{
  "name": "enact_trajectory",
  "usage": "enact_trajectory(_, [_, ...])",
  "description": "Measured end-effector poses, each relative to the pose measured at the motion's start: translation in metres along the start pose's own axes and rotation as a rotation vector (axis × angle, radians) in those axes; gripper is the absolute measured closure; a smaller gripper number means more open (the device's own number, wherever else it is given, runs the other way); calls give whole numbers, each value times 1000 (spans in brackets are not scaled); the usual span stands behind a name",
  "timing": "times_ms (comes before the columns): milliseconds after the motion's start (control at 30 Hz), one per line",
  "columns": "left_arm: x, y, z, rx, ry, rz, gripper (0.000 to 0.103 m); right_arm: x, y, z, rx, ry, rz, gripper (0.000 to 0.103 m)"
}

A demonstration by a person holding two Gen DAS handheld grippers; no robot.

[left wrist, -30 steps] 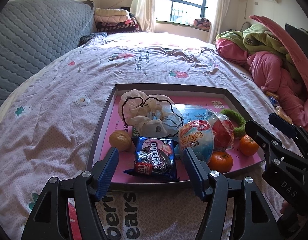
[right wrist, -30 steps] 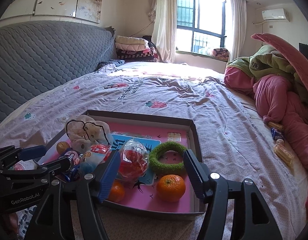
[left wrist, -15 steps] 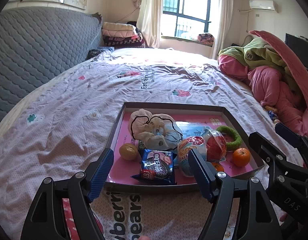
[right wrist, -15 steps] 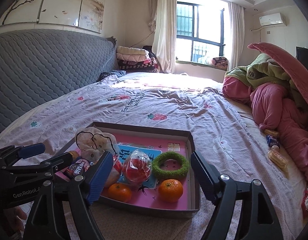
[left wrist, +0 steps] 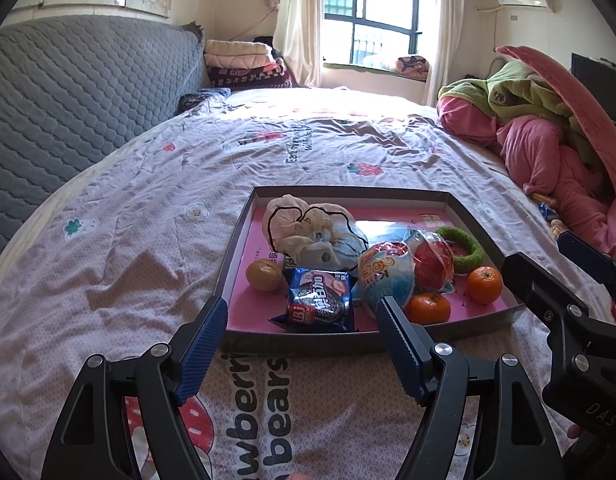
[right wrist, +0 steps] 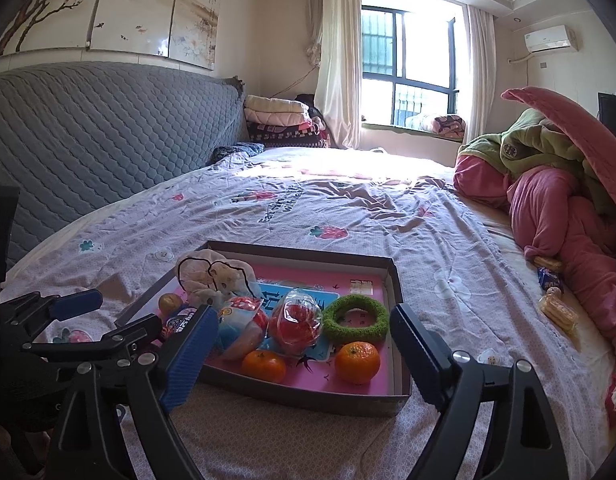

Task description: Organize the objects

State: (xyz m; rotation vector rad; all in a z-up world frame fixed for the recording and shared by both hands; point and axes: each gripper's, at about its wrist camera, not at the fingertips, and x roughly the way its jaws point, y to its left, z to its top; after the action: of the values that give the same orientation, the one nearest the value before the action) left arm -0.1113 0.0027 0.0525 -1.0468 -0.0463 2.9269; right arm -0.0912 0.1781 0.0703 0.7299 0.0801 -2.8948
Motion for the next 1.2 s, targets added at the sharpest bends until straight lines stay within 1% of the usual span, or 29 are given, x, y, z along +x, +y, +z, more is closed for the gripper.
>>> enact_trajectory(133, [1, -1, -7, 4, 17, 1, 25, -1, 2, -6, -5, 9, -5, 16])
enact_trajectory(267, [2, -2, -14, 18, 33, 11, 25, 1, 4, -13, 0, 38, 9, 15])
enact_trajectory(367, [4, -2, -17, 11, 49, 1, 25, 0, 6, -18, -7, 49, 7, 15])
enact_trajectory(633, [6, 3, -26, -2, 57, 19, 25, -3, 2, -25, 9, 60, -4, 15])
enact_trajectory(733, [7, 2, -29, 0, 66, 12, 25, -3, -1, -29, 20, 69, -10, 15])
enact_trajectory(900, [10, 1, -37, -9, 100, -31, 25, -4, -4, -34, 24, 79, -16, 15])
enact_trajectory(1067, [13, 1, -41, -10, 114, -17, 25, -5, -5, -37, 20, 85, -24, 15])
enact_trajectory(1200, [14, 2, -44, -13, 125, -20, 25, -3, -4, -41, 13, 94, -27, 15])
